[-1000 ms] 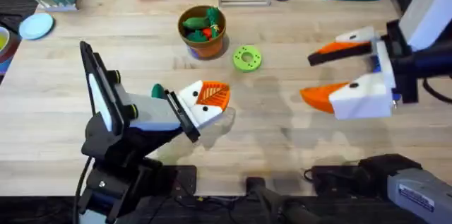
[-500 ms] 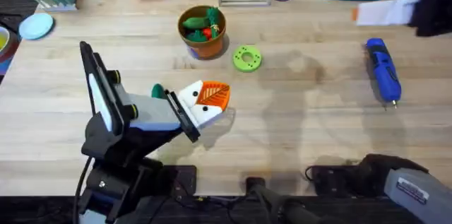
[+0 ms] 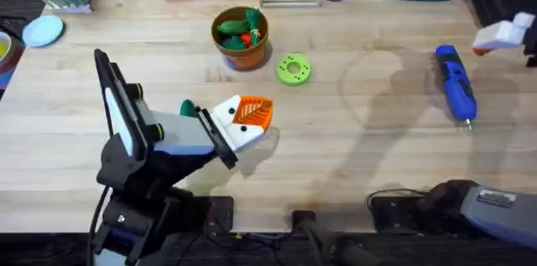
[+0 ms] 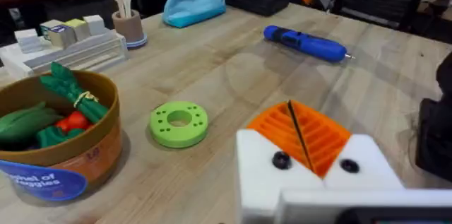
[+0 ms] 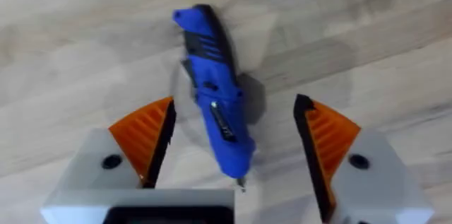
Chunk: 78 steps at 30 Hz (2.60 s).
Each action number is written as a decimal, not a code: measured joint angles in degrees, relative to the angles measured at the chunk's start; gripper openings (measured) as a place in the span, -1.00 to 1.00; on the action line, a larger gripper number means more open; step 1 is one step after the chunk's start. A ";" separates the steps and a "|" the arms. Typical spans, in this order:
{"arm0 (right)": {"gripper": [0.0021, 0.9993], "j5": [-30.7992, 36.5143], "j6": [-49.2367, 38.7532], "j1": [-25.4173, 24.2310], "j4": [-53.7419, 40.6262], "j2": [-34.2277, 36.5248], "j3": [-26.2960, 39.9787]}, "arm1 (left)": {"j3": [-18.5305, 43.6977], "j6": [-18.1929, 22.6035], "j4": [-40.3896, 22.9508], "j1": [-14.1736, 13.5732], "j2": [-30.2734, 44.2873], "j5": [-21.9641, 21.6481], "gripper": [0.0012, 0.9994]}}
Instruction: Pick up the gripper from the table and insert it into the empty holder that is missing its gripper. Then pick up a screw, insert it into the mounting hole, and use the screwdriver to tighten it. Finally, clean up the table by picking up the vegetable and placing it into the bucket.
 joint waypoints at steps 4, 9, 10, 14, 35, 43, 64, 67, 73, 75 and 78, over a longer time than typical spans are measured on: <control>0.99 2.92 -7.04 0.21 -0.37 1.95 0.00 | 0.00 0.00 0.00 0.00 0.01 0.00 -0.99; 0.99 4.23 -16.18 1.54 0.56 5.18 0.00 | 0.00 0.00 0.00 0.00 0.00 0.00 -0.99; 0.99 4.24 -17.21 1.80 0.75 6.41 0.00 | 0.00 0.00 0.00 0.00 0.01 0.00 -0.99; 0.99 3.59 -19.44 2.92 0.83 12.72 0.00 | 0.00 0.00 0.00 0.00 0.00 0.00 -0.99; 0.99 4.12 -21.31 9.69 8.54 22.09 0.08 | 0.00 0.00 0.00 0.00 0.02 0.00 -0.99; 0.98 3.25 -21.31 9.42 8.09 22.89 0.72 | 0.00 0.00 0.00 0.00 0.00 0.00 -0.99; -0.29 3.34 -21.61 9.11 8.59 23.15 1.05 | 0.00 0.00 0.00 0.00 0.00 0.00 -0.99; -0.55 3.89 -21.73 9.09 9.08 23.39 1.05 | 0.00 0.00 0.00 0.00 0.00 0.00 -0.99; -0.80 4.41 -21.79 9.09 9.42 23.53 1.27 | 0.00 0.00 0.00 0.00 0.00 0.00 -0.99; -0.80 4.41 -21.79 9.09 9.37 23.52 1.27 | 0.00 0.00 0.00 0.00 0.00 0.00 -0.99; -0.81 4.41 -21.79 9.09 9.22 23.52 1.27 | 0.00 0.00 0.00 0.00 0.02 0.00 -0.99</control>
